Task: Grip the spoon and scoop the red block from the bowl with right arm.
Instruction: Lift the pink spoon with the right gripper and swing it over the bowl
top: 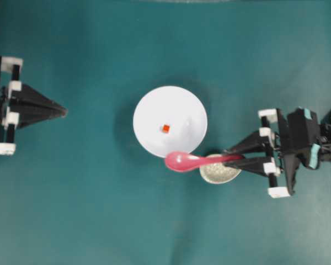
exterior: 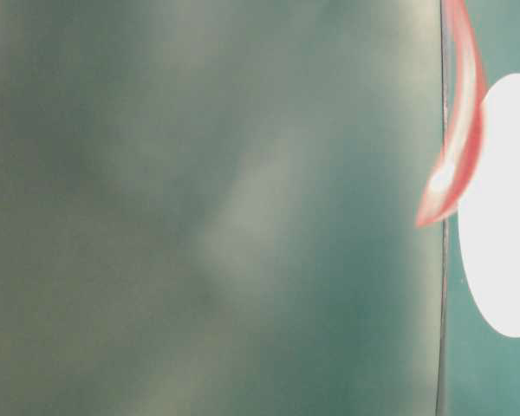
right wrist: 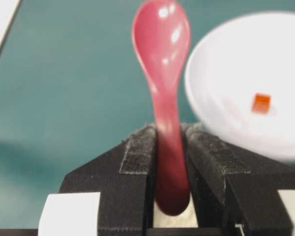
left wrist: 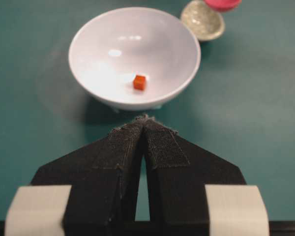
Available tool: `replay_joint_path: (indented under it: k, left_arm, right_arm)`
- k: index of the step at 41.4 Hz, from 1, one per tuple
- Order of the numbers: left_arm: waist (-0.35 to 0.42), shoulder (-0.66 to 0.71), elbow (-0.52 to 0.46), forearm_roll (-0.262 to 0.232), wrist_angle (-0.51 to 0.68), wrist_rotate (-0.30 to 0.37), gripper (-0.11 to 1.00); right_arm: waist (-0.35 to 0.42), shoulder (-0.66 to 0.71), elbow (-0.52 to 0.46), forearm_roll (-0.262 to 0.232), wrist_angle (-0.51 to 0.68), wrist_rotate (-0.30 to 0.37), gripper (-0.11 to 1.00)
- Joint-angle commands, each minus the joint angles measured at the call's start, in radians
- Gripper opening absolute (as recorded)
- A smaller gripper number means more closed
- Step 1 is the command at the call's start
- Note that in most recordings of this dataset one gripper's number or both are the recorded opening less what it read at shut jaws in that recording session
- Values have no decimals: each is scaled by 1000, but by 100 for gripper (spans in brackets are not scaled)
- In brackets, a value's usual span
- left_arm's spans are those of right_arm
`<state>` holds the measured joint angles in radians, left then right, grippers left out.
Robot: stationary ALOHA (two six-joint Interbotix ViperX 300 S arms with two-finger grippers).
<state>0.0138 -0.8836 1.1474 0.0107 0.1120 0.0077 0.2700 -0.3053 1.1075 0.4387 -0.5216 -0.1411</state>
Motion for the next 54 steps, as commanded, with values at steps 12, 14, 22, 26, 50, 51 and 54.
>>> replay_joint_path:
  k: [12,14,22,26,50,51,54]
  left_arm:
    - [2,5,-21,2,9,2,0]
    - [2,3,-21,2,17,2,0]
    - [2,-12,-21,2,57,2,0]
    - [2,-23,-23,2,75,3,0]
    - [2,-46,-23,3,83,5,0]
    - [2,-46,-21,3,83,5,0]
    - [2,-48,-21,3,84,5,0]
  right_arm:
    - [-176,-75,-213,-12,342,-141,25]
    - [-196,-80,-239,-12,390,-158,25]
    - [-272,-84,-341,-14,597,-186,25]
    - [-305,-84,-382,-15,707,-186,25]
    - [-357,-84,-485,-89,1015,-181,25]
    - [-359,-84,-485,-98,1032,-181,25]
    - [-359,-84,-486,-121,1074,-183,25]
